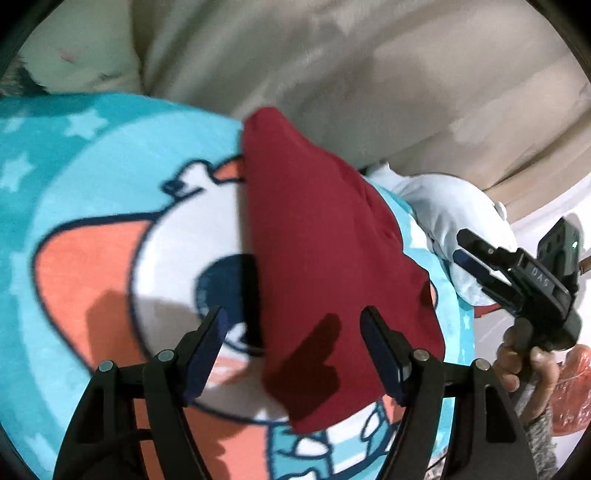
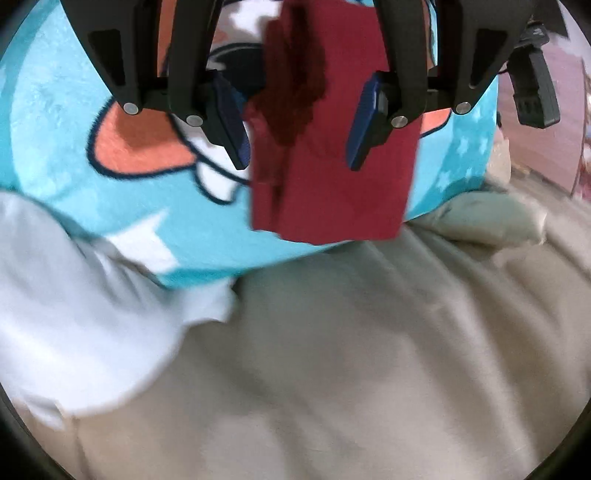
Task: Fold small clothes
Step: 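Press the folded sweater flat and open both tools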
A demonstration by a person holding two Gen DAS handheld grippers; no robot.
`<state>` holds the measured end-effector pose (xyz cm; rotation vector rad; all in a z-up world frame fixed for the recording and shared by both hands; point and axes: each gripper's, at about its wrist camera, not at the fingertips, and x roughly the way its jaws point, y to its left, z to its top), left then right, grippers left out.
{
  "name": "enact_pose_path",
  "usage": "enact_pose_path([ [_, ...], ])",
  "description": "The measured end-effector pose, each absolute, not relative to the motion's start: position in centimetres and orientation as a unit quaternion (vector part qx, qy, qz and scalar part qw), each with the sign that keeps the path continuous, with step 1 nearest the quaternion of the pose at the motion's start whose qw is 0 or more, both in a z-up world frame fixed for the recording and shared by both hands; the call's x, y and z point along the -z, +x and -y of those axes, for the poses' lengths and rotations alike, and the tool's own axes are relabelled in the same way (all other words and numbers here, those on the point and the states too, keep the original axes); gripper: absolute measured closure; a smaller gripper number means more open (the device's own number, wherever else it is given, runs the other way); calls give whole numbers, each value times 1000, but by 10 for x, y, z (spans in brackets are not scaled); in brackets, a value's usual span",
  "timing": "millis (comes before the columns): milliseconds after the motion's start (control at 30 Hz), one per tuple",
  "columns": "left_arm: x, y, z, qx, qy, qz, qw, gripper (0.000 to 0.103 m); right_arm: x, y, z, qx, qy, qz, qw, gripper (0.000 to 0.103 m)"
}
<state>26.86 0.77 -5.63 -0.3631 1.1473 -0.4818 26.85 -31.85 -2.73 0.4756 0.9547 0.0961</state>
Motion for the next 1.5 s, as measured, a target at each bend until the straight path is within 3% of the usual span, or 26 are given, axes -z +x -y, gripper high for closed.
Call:
enact_pose_path([
  [167,51,254,-22,209,-153,-518,815,30,49,263,276,-12,200,-500,843,45],
  [233,54,251,-24,211,-136,-521,816,30,71,261,266,-11,201,-526,826,85],
  [267,56,247,-29,213,-132,-524,814,30,87,255,264,-12,205,-550,810,94],
  [400,62,235,-45,226,-133,-535,803,30,120,240,270,8,232,-559,796,99],
  [633,64,231,-51,257,-136,-530,796,30,127,228,283,24,290,-523,801,98],
  [933,44,206,-68,214,-122,-499,831,30,120,225,258,54,196,-520,830,94],
  [1133,9,156,-65,149,-84,-439,882,29,119,219,271,11,218,-516,828,90],
  [1233,-8,129,-50,117,-58,-410,903,26,115,204,287,-19,249,-519,817,85],
  [1267,-12,123,-46,108,-52,-402,908,25,113,196,291,-24,250,-522,815,78],
  [1300,-17,116,-41,95,-44,-390,915,23,110,190,294,-19,243,-525,816,55],
  [1333,-25,108,-35,76,-36,-372,924,21,106,182,298,-6,230,-527,818,47],
  [1500,-57,75,-18,22,-45,-272,961,4,75,146,312,-11,203,-503,840,47],
])
